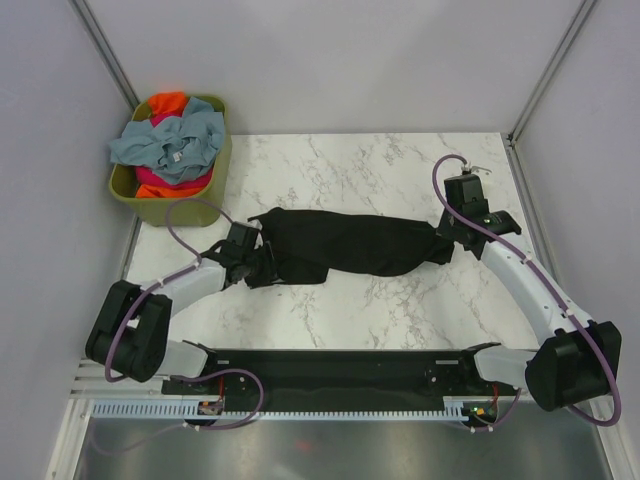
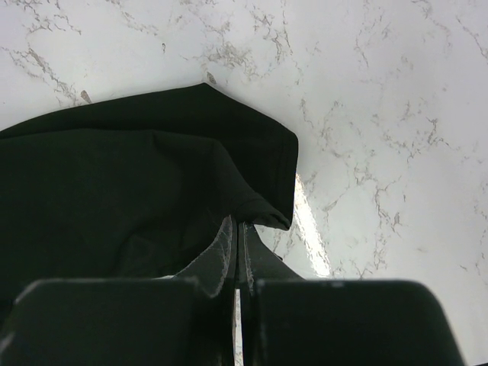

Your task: Fold and stack the t-shirts

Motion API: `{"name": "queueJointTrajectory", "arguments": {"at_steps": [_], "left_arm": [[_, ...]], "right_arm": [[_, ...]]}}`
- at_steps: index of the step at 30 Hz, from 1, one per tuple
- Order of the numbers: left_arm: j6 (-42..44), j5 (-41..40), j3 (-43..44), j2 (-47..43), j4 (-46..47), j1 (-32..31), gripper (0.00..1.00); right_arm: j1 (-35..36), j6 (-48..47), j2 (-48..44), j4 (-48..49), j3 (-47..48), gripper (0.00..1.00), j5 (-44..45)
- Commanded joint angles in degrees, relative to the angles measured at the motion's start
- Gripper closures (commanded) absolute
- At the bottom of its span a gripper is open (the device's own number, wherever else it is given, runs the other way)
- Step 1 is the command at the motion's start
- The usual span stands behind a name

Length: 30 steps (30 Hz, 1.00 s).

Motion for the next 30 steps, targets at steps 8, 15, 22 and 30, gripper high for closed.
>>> {"name": "queueJointTrajectory", "arguments": {"at_steps": [8,15,22,30], "left_arm": [[-0.12,1.5,1.03,3.09,4.78,-0.98,0.98],[2.43,-0.42,9.98,-12.19,-9.51,-0.98,0.98],[8.58,-7.98,32.53,-26.26,-28.43,-0.9,0.98],[14.73,-10.9,55.24,-32.5,-38.02,-0.89,0.98]], "right_arm": [[-0.14,-0.85,0.15,2.6,-1.02,1.0,-1.55],[-0.13,-2.43,-4.33,2.08,1.26,1.0,-6.3],[-0.13,-2.7,-14.96,-3.98,10.39,1.0,-6.91],[-0.13,-2.79,-26.91,-11.27,24.72,0.99,-5.42]]}}
